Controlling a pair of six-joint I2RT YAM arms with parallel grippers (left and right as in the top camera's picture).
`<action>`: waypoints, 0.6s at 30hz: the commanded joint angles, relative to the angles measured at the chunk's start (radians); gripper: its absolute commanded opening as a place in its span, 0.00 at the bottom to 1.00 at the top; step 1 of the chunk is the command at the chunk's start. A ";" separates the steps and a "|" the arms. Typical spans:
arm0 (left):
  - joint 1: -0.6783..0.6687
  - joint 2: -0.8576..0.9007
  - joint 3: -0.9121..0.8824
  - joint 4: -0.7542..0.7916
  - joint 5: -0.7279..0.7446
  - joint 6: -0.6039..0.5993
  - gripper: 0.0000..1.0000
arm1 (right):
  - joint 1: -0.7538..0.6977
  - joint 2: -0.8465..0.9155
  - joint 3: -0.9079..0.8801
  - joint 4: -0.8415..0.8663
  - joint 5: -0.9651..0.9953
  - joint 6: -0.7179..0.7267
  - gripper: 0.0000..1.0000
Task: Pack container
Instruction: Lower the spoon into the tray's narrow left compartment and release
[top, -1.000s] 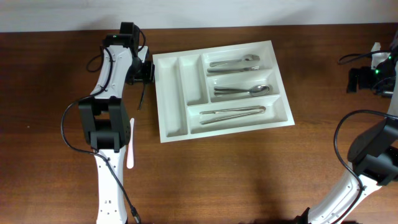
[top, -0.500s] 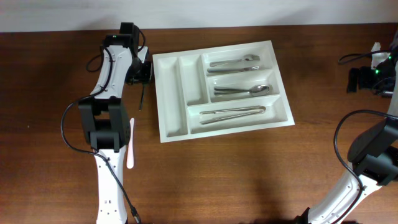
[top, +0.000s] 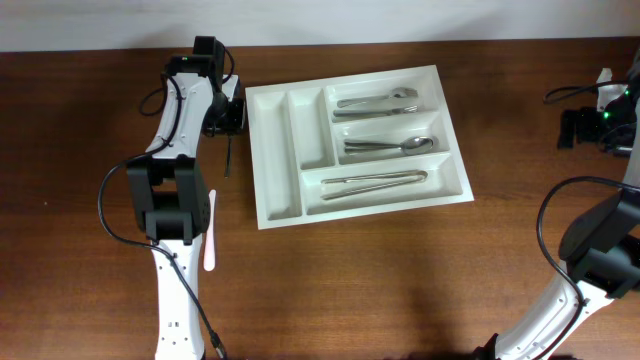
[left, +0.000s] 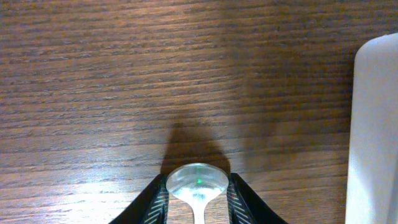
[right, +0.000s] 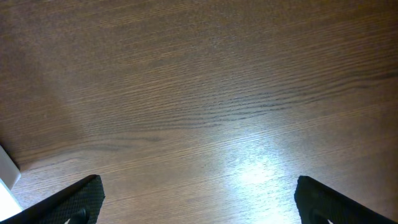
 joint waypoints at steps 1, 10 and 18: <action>-0.001 0.013 -0.002 -0.003 0.003 0.008 0.33 | -0.006 0.005 -0.006 0.001 -0.006 0.011 0.98; -0.001 0.013 0.029 -0.007 0.004 0.008 0.22 | -0.006 0.005 -0.006 0.000 -0.006 0.011 0.99; -0.001 0.013 0.035 -0.007 0.004 0.008 0.21 | -0.006 0.005 -0.006 0.001 -0.006 0.011 0.99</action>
